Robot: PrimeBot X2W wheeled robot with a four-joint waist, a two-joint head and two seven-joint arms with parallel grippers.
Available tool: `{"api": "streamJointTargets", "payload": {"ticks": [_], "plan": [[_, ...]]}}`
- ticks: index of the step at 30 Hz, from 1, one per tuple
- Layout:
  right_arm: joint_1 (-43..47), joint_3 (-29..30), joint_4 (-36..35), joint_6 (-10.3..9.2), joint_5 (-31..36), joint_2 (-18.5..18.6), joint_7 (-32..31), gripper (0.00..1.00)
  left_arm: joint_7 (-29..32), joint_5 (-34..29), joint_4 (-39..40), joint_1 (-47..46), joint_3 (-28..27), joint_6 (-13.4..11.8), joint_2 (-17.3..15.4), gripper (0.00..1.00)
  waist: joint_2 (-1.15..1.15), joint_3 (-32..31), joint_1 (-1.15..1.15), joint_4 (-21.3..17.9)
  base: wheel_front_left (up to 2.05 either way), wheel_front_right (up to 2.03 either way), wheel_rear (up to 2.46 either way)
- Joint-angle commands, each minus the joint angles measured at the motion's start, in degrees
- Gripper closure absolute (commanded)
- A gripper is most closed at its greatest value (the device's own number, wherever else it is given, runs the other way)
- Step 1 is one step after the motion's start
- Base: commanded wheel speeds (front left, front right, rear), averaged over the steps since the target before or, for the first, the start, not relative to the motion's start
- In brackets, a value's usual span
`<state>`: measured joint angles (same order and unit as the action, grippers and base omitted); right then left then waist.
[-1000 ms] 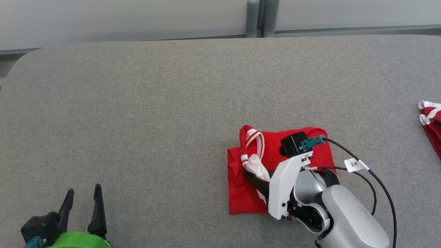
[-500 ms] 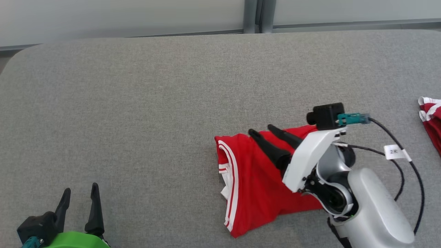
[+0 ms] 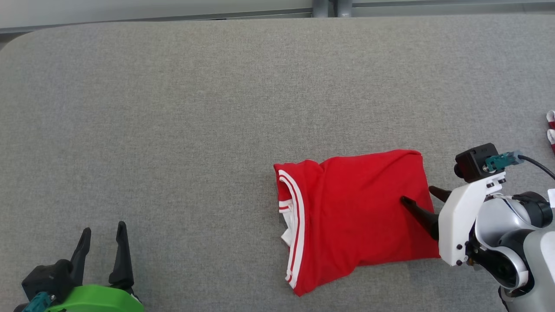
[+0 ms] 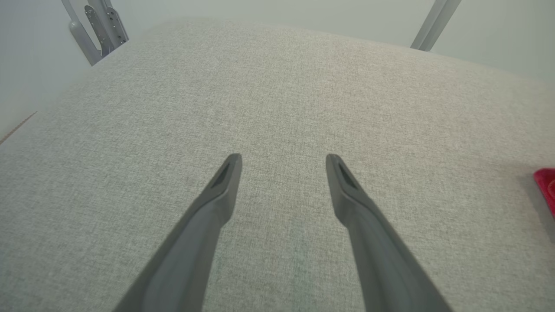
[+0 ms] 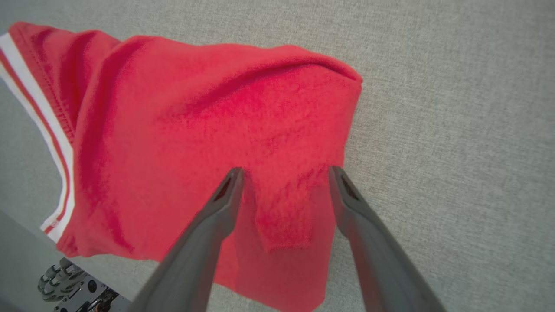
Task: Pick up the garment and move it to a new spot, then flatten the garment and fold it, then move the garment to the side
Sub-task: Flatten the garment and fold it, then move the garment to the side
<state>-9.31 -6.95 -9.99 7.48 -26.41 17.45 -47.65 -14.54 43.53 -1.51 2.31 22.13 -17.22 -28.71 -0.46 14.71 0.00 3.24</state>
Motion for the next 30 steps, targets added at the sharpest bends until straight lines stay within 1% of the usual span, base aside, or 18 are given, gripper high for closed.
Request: {"api": "streamJointTargets", "payload": {"ticks": [1, 4, 7, 9, 14, 15, 16, 17, 18, 20, 21, 24, 25, 30], "plan": [[0.7, 0.4, -0.6, 0.02, 0.0, 0.0, -0.5, 0.0, -0.2, -0.3, -0.1, -1.1, -0.3, 0.3, 0.2, 0.0, 0.46, 0.7, 0.0, 0.5, 0.0, 0.0, 0.0], [0.8, 1.5, -0.7, 0.02, 0.0, -0.3, -2.4, 0.0, -0.2, -0.2, -0.6, -1.5, -0.1, 0.6, 0.7, 0.0, 0.46, 1.1, 0.0, 0.9, 0.0, 0.0, 0.0], [0.8, 2.6, 0.7, 0.02, 1.4, -0.3, -3.9, 0.0, -0.3, -0.4, -1.0, -2.0, 0.1, 1.0, 1.1, 0.0, 0.46, 1.3, 0.0, 1.3, 0.0, 0.0, 0.0], [0.7, 3.4, 1.6, 0.02, 2.0, -0.3, -4.1, 0.0, -0.3, -0.6, -1.1, -2.2, 0.2, 1.0, 1.3, 0.0, 0.46, 1.2, 0.0, 1.7, 0.0, 0.0, 0.0], [0.0, 5.2, 4.9, 0.02, 2.0, -2.3, -3.7, 0.0, -0.5, -1.1, -0.9, -2.3, -0.2, 1.0, 1.1, 0.0, 0.46, 1.0, 0.0, 1.9, 0.0, 0.0, 0.0], [-0.4, 4.7, 5.7, 0.02, 1.6, -2.6, -3.7, 0.0, -0.5, -1.2, -0.9, -2.3, -0.2, 1.1, 1.2, 0.0, 0.46, 1.0, 0.0, 1.9, 0.0, 0.0, 0.0], [-0.6, 4.4, 6.6, 0.02, 0.6, -3.2, -3.6, 0.06, -0.5, -1.3, -0.9, -2.3, -0.1, 1.1, 1.3, 0.0, 0.46, 0.9, 0.0, 1.8, 0.0, 0.0, 0.0], [-0.8, 3.6, 7.2, 0.03, -0.6, -3.6, -3.5, 0.59, -0.5, -1.4, -0.9, -2.3, -0.1, 1.1, 1.4, 0.0, 0.46, 0.7, 0.0, 1.7, 0.0, 0.0, 0.0], [-1.2, 3.2, 7.7, 0.03, -1.8, -4.0, -3.2, 1.0, -0.5, -1.5, -0.9, -2.4, -0.1, 1.1, 1.4, 0.0, 0.46, 0.5, 0.0, 1.6, 0.0, 0.0, 0.0], [-2.1, 3.0, 8.1, 0.02, -4.0, -4.2, -2.2, 1.0, -0.5, -1.6, -0.7, -2.2, -0.3, 0.9, 1.2, 0.0, 0.46, 0.1, 0.0, 1.0, 0.0, 0.0, 0.0], [-2.4, 2.9, 8.4, 0.02, -5.4, -3.7, -1.7, 1.0, -0.5, -1.6, -0.4, -1.7, -0.5, 0.8, 0.8, 0.0, 0.46, -0.4, 0.0, 0.1, 0.0, 0.0, 0.0], [-2.3, 4.0, 8.8, 0.02, -6.5, -2.6, -1.0, 1.0, -0.5, -1.7, 0.0, -0.9, -0.8, 0.7, 0.3, 0.0, 0.46, -1.0, 0.0, -1.7, 0.0, 0.0, 0.0], [-2.3, 4.0, 8.8, 0.02, -6.5, -2.6, -1.0, 1.0, -0.5, -1.7, 0.0, -0.9, -0.8, 0.7, 0.3, 0.0, 0.46, -1.0, 0.0, -1.7, 0.0, 0.0, 0.0], [-1.1, 7.4, 8.9, 0.01, -7.4, -2.0, 0.3, 1.0, 0.0, -1.9, 1.2, -0.1, -1.0, 0.1, -0.7, 0.0, 0.46, -1.7, 0.0, -6.4, 0.0, 0.0, 0.0]]}}
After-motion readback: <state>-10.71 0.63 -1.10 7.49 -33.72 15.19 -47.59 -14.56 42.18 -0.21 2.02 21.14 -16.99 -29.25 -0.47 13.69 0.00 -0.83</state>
